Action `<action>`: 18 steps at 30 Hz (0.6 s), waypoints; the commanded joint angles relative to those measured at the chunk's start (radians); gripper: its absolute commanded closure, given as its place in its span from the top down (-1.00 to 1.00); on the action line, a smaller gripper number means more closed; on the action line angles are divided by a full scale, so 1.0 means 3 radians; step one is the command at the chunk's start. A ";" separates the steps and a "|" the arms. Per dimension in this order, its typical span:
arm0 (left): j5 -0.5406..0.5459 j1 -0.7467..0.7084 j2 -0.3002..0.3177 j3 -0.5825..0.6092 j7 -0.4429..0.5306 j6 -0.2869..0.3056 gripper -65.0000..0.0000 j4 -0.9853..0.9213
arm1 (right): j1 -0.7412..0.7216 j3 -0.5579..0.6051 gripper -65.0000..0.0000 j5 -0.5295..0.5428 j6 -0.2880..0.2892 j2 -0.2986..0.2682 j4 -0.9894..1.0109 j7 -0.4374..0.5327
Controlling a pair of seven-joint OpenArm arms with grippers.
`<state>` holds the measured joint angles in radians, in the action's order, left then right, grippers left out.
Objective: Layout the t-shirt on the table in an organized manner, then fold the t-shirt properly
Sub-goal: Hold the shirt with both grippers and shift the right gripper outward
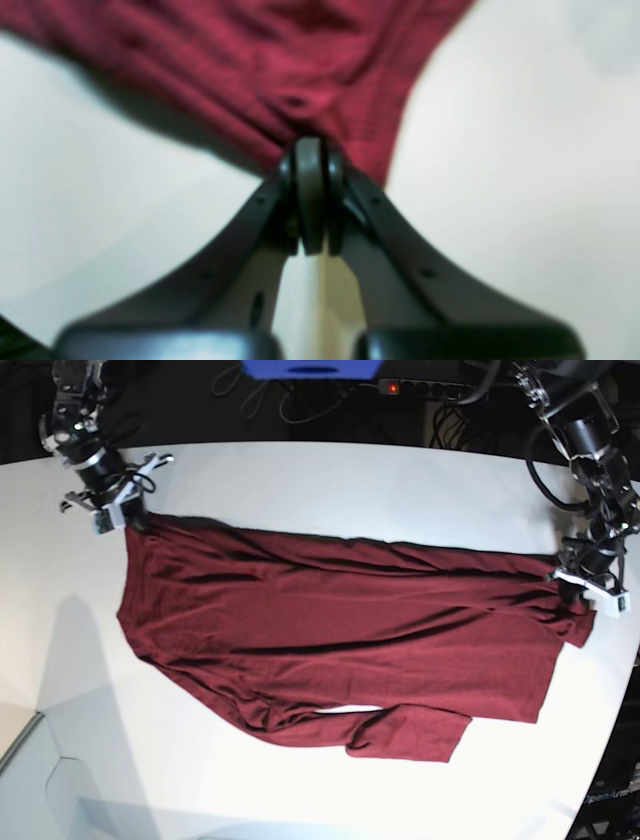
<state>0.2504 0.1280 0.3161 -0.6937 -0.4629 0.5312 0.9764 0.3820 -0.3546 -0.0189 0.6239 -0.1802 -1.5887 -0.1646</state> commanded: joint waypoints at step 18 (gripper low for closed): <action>0.0032 0.0062 0.0074 -0.0012 0.0083 0.0007 -0.99 0.0088 | -0.0309 -0.0069 -1.00 0.0060 0.0004 -0.0021 -0.0180 0.0070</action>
<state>0.2504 0.1280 0.3161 -0.6937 -0.4629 0.5312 0.9825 0.2890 -0.3717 -0.0185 0.6247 -0.1799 -1.6238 -0.1654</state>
